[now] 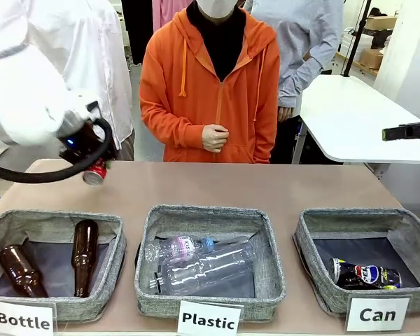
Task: Sort the can waste into the basket.
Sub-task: Pick up the can waste from the table and place it in the right Fabric basket.
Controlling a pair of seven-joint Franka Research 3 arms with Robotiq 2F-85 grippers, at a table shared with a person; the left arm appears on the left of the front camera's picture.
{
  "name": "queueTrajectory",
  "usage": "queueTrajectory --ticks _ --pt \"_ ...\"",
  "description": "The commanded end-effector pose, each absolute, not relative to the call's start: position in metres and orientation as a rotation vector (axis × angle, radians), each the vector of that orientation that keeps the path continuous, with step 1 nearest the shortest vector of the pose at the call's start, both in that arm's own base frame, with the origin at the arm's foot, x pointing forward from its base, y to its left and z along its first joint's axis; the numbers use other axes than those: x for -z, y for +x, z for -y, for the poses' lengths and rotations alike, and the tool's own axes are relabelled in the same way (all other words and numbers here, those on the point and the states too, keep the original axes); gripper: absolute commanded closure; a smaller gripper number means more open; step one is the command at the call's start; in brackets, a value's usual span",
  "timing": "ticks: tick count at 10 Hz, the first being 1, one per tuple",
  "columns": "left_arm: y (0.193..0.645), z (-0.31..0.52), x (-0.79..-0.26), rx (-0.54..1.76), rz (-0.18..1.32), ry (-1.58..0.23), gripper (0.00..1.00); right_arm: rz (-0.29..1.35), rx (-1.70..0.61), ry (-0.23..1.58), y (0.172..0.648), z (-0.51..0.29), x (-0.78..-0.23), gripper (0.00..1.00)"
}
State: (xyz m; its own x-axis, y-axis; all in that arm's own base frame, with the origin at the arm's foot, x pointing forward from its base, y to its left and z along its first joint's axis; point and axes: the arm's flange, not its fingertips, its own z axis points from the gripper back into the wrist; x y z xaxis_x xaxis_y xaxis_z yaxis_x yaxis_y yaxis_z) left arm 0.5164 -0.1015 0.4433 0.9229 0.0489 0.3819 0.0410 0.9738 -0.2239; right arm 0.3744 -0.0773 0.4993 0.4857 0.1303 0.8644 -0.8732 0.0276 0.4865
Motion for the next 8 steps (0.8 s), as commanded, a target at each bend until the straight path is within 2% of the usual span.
queueTrajectory --ticks 1,4,6,7,8 --pt "0.436 0.051 -0.494 0.152 0.386 -0.266 1.00 0.742 -0.915 1.309 0.374 0.078 -0.500 0.00" --pt "0.333 0.009 -0.519 0.519 0.362 -0.390 1.00 0.742 -0.915 1.309 0.374 0.078 -0.500 0.00" --pt "0.286 -0.004 -0.521 0.668 0.415 -0.440 1.00 0.742 -0.915 1.309 0.374 0.078 -0.500 0.00" --pt "0.289 -0.006 -0.521 0.621 0.427 -0.471 1.00 0.742 -0.915 1.309 0.374 0.078 -0.500 0.00" --pt "0.300 0.006 -0.521 0.612 0.384 -0.428 1.00 0.742 -0.915 1.309 0.374 0.078 -0.500 0.00"
